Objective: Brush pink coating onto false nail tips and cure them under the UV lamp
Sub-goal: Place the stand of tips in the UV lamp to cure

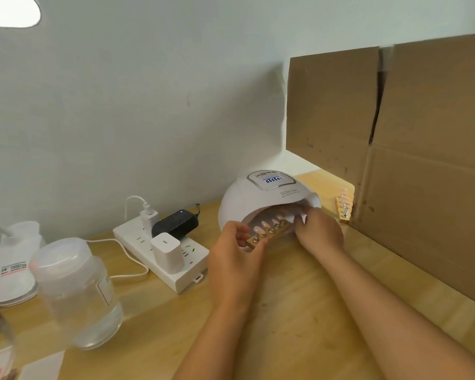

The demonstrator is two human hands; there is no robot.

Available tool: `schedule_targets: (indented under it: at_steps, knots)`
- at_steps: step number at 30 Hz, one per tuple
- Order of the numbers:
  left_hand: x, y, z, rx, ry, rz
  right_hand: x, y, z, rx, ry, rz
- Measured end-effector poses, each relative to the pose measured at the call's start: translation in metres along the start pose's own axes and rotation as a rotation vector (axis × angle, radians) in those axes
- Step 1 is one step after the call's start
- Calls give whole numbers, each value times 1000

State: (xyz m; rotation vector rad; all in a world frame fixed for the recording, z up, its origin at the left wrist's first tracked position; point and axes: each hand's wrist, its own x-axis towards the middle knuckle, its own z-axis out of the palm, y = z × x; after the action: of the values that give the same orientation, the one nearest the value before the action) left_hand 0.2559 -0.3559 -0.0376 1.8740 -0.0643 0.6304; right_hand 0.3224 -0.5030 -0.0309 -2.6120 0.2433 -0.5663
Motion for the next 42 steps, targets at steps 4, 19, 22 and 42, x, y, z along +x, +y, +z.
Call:
schedule_targets:
  at_steps: [4, 19, 22, 42]
  knots:
    - [-1, -2, 4, 49, -33, -65, 22, -12, 12, -181, -104, 50]
    - [-1, -6, 1, 223, -72, -113, 38, -11, 5, -291, -195, -19]
    - [-1, -5, 1, 225, -78, -117, 33, -4, 2, -215, -178, -111]
    - [2, -8, 3, 286, -120, -75, -74, 65, -70, -148, -34, 107]
